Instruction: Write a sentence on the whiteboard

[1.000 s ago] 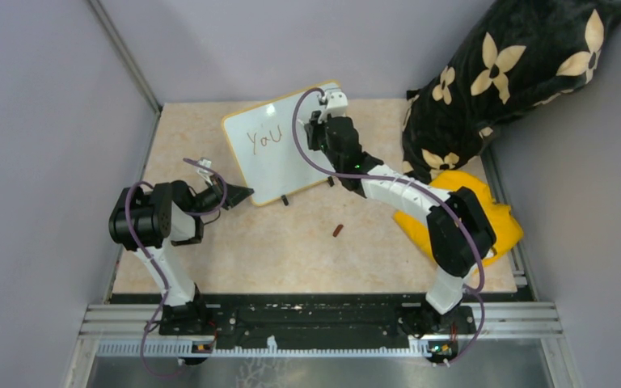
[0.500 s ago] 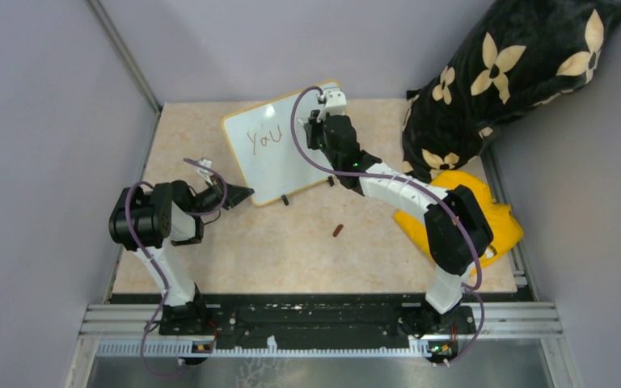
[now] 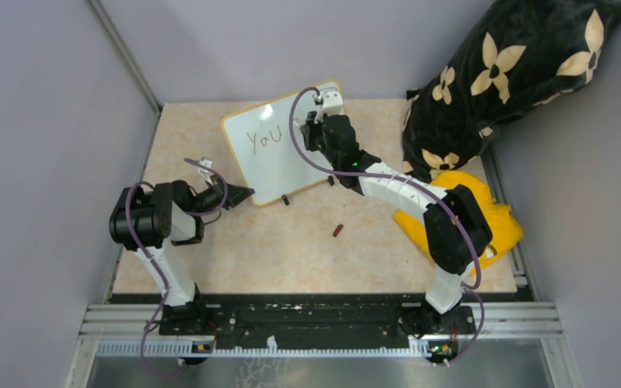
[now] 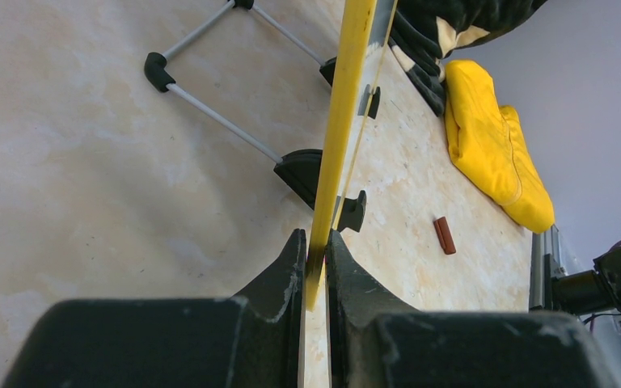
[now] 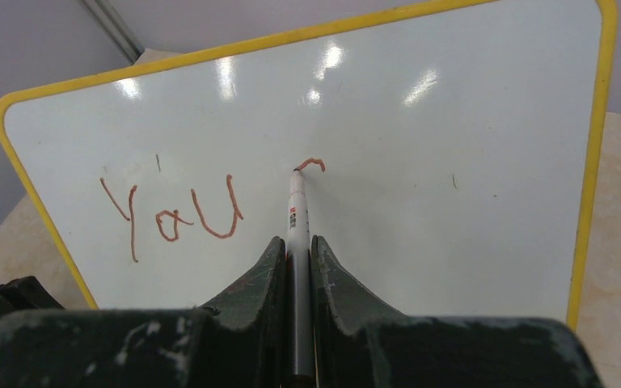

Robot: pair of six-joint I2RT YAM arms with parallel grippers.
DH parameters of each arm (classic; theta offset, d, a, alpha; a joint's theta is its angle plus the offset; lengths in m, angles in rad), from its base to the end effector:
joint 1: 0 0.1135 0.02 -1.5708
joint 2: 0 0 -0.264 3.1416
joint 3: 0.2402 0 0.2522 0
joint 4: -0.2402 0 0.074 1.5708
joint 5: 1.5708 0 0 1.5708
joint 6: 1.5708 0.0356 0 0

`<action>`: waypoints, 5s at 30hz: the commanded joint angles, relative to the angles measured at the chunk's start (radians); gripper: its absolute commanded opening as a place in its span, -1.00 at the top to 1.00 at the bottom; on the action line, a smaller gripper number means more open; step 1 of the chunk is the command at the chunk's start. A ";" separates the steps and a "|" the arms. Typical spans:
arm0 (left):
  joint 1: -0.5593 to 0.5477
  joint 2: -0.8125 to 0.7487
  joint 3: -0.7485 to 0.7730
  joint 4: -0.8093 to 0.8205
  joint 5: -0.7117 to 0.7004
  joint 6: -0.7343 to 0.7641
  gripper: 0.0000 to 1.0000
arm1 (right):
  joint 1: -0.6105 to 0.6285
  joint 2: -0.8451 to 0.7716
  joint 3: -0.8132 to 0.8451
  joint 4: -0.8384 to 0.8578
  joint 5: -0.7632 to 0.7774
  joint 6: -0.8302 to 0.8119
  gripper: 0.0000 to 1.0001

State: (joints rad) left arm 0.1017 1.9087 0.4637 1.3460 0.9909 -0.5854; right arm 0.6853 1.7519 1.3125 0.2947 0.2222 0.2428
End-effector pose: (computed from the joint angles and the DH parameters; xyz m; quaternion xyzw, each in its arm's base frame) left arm 0.2923 -0.0001 0.1178 0.0808 0.7215 -0.4836 0.4890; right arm 0.3320 0.2612 0.3076 -0.0942 0.7493 0.2160 0.6189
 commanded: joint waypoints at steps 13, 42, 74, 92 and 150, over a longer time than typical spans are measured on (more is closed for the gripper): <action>-0.009 -0.013 0.010 -0.037 -0.005 0.012 1.00 | 0.009 -0.048 -0.063 0.015 -0.010 -0.004 1.00; -0.012 -0.015 0.012 -0.045 -0.002 0.017 1.00 | -0.022 -0.180 -0.178 0.138 0.059 0.046 1.00; -0.013 -0.015 0.015 -0.050 -0.001 0.019 1.00 | -0.061 -0.068 -0.047 0.042 -0.005 0.099 1.00; -0.013 -0.015 0.016 -0.054 -0.003 0.020 1.00 | -0.069 -0.039 -0.022 0.045 0.014 0.104 1.00; -0.017 -0.019 0.016 -0.063 -0.003 0.027 1.00 | -0.081 -0.066 -0.076 0.023 0.009 0.108 1.00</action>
State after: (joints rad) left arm 0.0891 1.9011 0.4728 1.3235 0.9947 -0.5709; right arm 0.6243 1.7233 1.2171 0.3069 0.1902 0.3450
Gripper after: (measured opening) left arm 0.136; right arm 0.122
